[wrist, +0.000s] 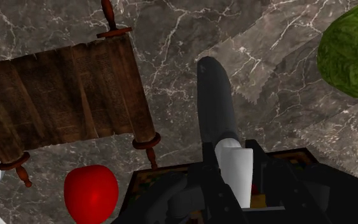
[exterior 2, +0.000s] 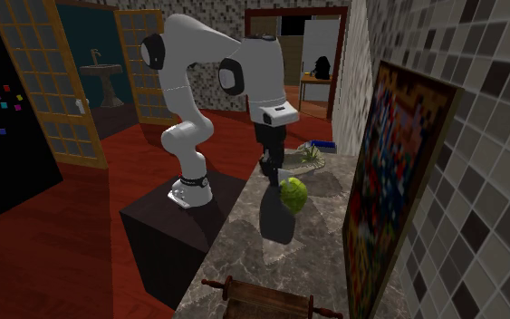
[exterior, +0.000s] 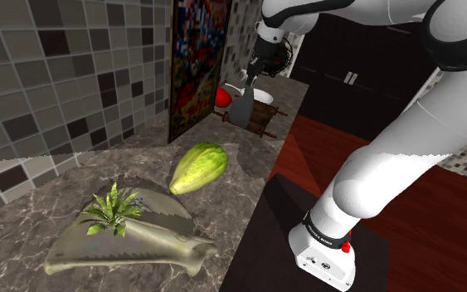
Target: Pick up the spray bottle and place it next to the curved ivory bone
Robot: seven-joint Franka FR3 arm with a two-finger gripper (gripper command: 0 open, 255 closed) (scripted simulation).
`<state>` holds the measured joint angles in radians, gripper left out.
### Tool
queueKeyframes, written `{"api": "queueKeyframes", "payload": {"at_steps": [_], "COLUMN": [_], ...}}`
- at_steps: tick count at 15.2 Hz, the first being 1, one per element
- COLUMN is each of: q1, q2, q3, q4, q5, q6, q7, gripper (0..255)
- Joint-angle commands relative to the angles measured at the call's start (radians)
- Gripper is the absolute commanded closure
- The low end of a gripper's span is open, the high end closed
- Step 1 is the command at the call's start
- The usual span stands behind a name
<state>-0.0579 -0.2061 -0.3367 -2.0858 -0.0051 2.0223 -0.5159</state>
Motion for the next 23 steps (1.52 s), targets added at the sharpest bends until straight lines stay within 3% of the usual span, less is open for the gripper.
{"api": "queueKeyframes", "payload": {"at_steps": [1, 23], "q1": [0.000, 0.006], "q2": [0.000, 0.026], "q3": [0.000, 0.005], "q4": [0.028, 0.352], "q5": [0.000, 0.008], "q6": [-0.029, -0.327], "q7": [0.000, 0.008], "gripper": [255, 255]}}
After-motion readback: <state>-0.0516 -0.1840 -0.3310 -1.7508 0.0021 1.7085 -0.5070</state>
